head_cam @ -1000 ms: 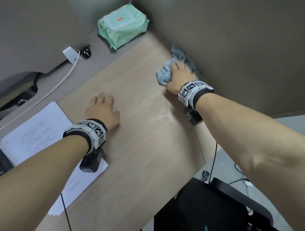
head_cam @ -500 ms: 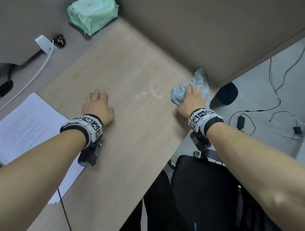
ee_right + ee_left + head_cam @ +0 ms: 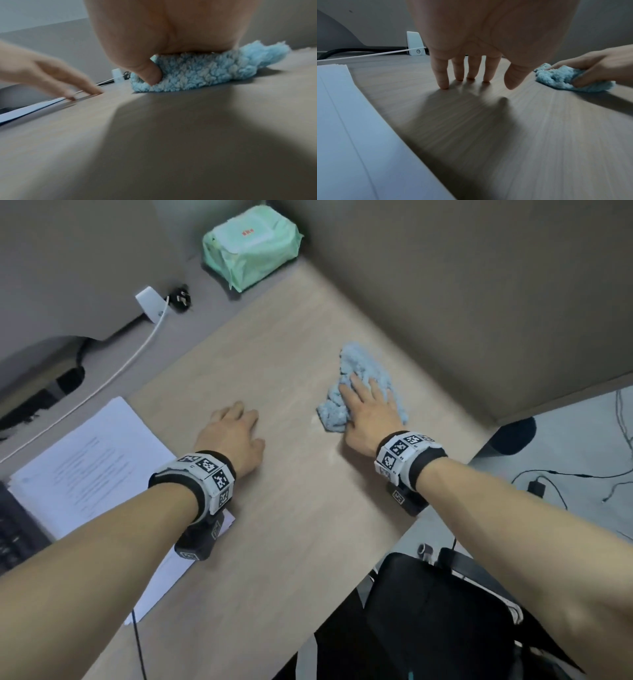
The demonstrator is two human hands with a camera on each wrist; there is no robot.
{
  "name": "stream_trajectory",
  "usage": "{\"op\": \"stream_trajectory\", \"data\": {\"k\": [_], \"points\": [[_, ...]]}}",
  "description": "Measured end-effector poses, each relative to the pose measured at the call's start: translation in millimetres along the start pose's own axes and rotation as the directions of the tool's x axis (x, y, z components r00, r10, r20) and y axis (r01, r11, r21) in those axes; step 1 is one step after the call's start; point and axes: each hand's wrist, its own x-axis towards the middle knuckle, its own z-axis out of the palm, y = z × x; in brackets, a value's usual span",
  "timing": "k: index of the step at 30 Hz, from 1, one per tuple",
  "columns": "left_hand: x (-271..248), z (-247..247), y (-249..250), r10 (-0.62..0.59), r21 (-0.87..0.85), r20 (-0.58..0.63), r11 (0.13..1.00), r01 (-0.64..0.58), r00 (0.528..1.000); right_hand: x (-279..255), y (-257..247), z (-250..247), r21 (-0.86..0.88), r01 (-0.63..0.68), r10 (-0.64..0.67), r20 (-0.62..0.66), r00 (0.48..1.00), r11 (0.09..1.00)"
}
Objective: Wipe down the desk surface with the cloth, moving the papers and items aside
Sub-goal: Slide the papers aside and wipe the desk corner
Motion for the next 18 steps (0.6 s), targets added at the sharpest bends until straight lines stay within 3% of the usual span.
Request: {"op": "stream_trajectory", "data": {"k": [4, 5, 8, 10, 14, 18], "points": [[0, 4, -10, 0.000, 0.009, 0.016, 1.000, 0.000, 1.000, 41, -24, -17, 0.031, -0.178, 0.177, 0.019, 0.984, 0.984], [0, 5, -10, -0.001, 0.006, 0.022, 1.000, 0.000, 1.000, 42, -37, -15, -0.001, -0.142, 0.142, 0.030, 0.989, 0.990], [4, 0, -14, -0.007, -0.081, 0.030, 0.997, 0.009, 1.000, 44, -68, -8, -0.111, 0.150, -0.138, 0.112, 0.984, 0.982], [9, -6, -23, -0.033, -0.225, 0.006, 0.974, 0.034, 0.999, 55, -67, -16, -0.097, 0.224, -0.211, 0.129, 0.969, 0.970], [17, -23, -64, -0.289, -0.417, -0.112, 0.882, 0.219, 0.951, 98, -67, -39, -0.048, 0.149, -0.144, 0.095, 0.985, 0.988], [14, -31, -109, -0.484, -0.375, -0.096, 0.827, 0.419, 0.870, 134, -110, -51, -0.062, 0.164, -0.157, 0.103, 0.982, 0.985]]}}
